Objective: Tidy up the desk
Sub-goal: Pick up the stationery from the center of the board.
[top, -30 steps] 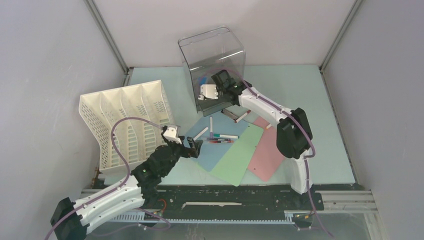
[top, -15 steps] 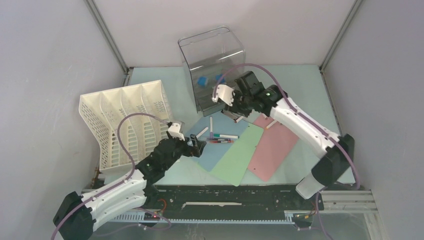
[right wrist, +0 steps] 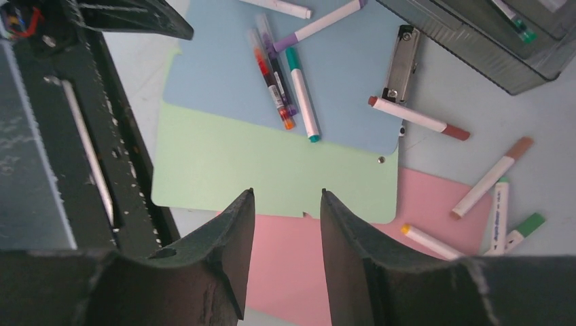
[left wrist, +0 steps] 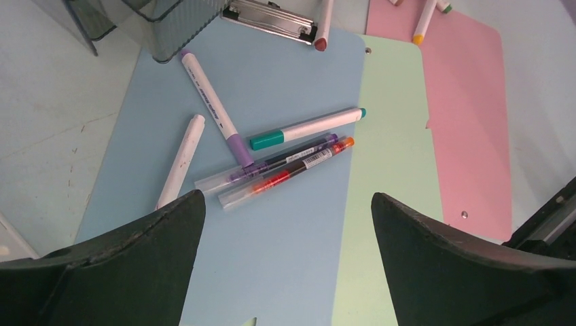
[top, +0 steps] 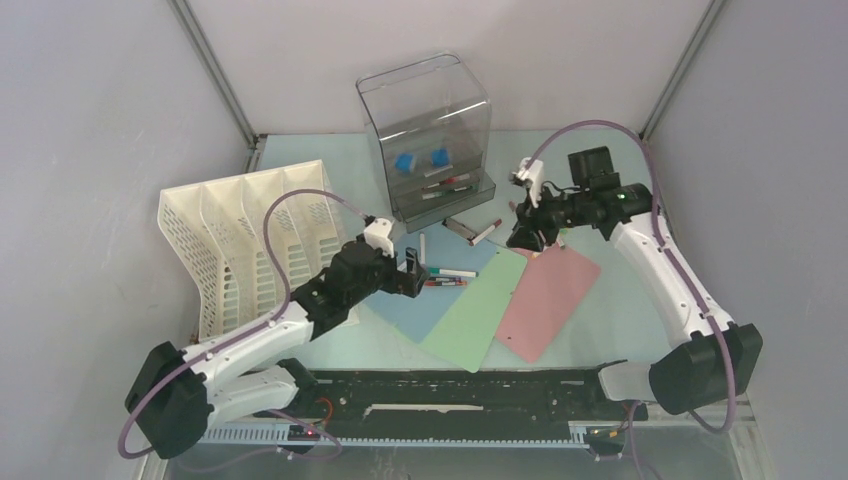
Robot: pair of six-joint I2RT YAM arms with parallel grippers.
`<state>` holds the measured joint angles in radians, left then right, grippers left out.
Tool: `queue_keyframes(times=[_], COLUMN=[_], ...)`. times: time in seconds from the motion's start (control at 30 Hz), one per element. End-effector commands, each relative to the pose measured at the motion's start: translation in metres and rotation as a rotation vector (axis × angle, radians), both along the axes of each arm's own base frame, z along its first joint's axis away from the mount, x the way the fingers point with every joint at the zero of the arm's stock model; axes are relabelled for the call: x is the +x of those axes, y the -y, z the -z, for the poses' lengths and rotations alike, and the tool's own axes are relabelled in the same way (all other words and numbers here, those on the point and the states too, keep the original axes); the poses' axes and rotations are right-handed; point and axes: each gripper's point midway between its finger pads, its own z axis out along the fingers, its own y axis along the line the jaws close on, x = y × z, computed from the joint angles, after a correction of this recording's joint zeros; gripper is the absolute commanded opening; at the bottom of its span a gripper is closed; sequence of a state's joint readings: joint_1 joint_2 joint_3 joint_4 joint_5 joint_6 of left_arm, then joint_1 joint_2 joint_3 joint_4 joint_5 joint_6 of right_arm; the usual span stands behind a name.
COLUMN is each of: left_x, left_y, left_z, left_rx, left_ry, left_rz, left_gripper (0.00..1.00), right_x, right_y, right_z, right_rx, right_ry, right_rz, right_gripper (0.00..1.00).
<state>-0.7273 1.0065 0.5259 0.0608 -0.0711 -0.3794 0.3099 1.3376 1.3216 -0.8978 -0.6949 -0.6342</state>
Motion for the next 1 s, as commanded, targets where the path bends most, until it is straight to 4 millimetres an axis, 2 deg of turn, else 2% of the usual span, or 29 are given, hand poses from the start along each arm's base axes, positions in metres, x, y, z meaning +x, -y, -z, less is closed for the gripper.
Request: queue_keyframes(times=[0.0,0.23,0.63,0.73,0.97], left_x=[0.006,0.015,0.023,0.021,0.029], left_y=[0.007,0.013,0.023,0.028,0.031], left_z=[-0.006,0.000,0.024,0.030,0.057], left_rx=[0.071,0.130,0.205,0.218,0.361], left_ry=[-0.002,-0.027,-0.099,-0.126,-0.204], left_rz=[0.060,0.078,0.113,0.149,0.203], left_gripper=[1.00,0.99,0.92,0.89,0.72], right_x=[-0.017,-0.017,-0.019,-0.019,-0.020], right_y=[-0.003,0.005,0.004,0.004,0.002], right_z=[-0.027,-0.030,-0.028,-0.026,-0.022], right_rx=[0.209,0.253,0.251,0.249,0.242], right_ry=[-0.057,-0.077,-0.085,-0.088,-0.102], right_rz=[-0.043,-0.035,-0.048,-0.049,-0.058], right_gripper=[0.48,0.48,0.48,0.48,0.48])
